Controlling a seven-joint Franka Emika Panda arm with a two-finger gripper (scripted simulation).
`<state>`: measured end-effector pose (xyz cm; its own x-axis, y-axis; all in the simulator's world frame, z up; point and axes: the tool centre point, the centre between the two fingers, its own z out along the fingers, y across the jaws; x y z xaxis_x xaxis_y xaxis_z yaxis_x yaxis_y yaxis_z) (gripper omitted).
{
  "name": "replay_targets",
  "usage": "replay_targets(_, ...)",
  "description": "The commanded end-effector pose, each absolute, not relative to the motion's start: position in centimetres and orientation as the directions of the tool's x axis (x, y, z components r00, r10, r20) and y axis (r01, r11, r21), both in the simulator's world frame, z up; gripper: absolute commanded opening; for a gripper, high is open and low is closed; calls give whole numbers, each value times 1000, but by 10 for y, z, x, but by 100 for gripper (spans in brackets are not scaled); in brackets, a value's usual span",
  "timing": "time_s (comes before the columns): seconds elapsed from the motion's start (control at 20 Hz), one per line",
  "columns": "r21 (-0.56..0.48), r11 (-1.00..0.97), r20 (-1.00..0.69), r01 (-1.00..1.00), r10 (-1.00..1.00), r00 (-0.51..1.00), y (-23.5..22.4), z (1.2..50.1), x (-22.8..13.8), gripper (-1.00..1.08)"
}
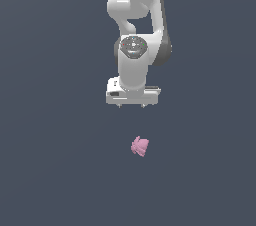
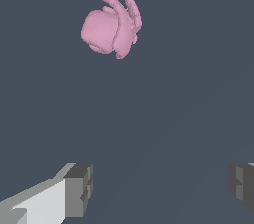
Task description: Pick up the object and move it to a goal position.
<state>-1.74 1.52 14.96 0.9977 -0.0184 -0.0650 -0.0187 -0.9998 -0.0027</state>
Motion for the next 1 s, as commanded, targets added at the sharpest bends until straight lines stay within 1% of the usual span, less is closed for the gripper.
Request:
replay_targets(0.0,-2,-1000,-64,-25,-24,998,15,149,-15,100)
replay_targets(0.45,1,-996,-53,-92,-92,994,21,141,13,100)
replay_targets(0.95,3,-972,-27,-234,-234,972,34,119,68,100)
